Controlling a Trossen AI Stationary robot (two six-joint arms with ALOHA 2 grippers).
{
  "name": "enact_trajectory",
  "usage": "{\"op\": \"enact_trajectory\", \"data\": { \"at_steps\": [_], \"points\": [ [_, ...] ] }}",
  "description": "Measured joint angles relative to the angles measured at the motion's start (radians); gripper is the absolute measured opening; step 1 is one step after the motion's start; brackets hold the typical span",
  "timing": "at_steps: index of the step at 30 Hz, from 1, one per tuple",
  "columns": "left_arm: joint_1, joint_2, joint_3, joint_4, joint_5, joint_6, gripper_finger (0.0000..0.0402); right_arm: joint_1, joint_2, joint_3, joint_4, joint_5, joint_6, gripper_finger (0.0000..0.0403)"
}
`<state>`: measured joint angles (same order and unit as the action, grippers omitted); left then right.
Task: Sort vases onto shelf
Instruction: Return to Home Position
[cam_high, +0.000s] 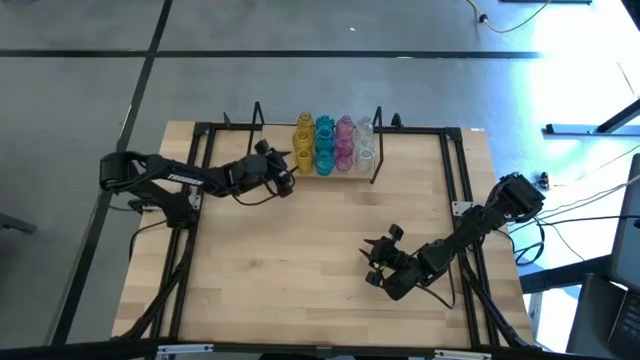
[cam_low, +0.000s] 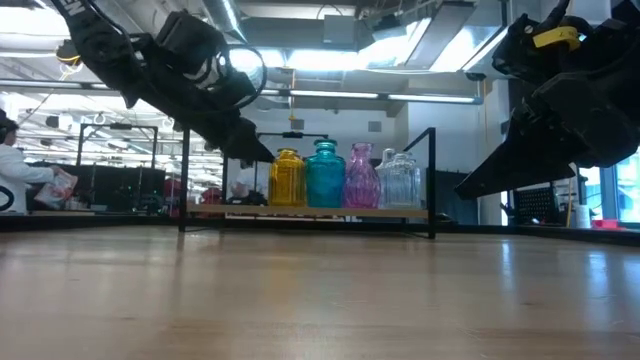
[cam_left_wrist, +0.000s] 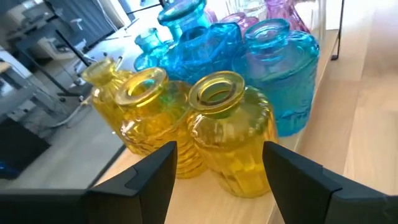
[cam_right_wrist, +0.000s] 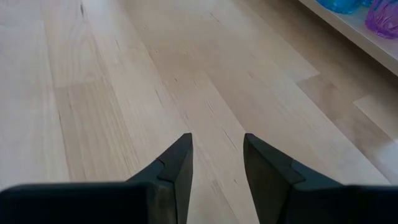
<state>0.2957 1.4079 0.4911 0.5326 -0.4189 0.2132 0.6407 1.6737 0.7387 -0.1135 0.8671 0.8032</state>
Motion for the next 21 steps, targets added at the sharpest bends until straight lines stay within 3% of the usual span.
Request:
{"op": "enact_trajectory", "data": {
  "at_steps": [9, 13, 18, 21],
  "points": [
    [-0.133, -0.162, 0.000, -0.111, -0.113, 0.004, 0.0231, -0.005, 0.000, 0.000, 0.038, 0.010, -0.003, 0.0127],
    [-0.200, -0.246, 0.001, -0.196, -0.129, 0.007, 0.0231, -0.015, 0.000, 0.002, 0.069, 0.008, -0.101, 0.0127],
    [-0.259, -0.308, 0.001, -0.306, -0.126, -0.008, 0.0208, -0.057, -0.045, 0.016, 0.064, -0.102, -0.236, 0.0118],
    [-0.268, -0.324, -0.001, -0.316, -0.055, -0.025, 0.0176, -0.098, -0.099, 0.010, 0.059, -0.174, -0.329, 0.0093]
  ]
}}
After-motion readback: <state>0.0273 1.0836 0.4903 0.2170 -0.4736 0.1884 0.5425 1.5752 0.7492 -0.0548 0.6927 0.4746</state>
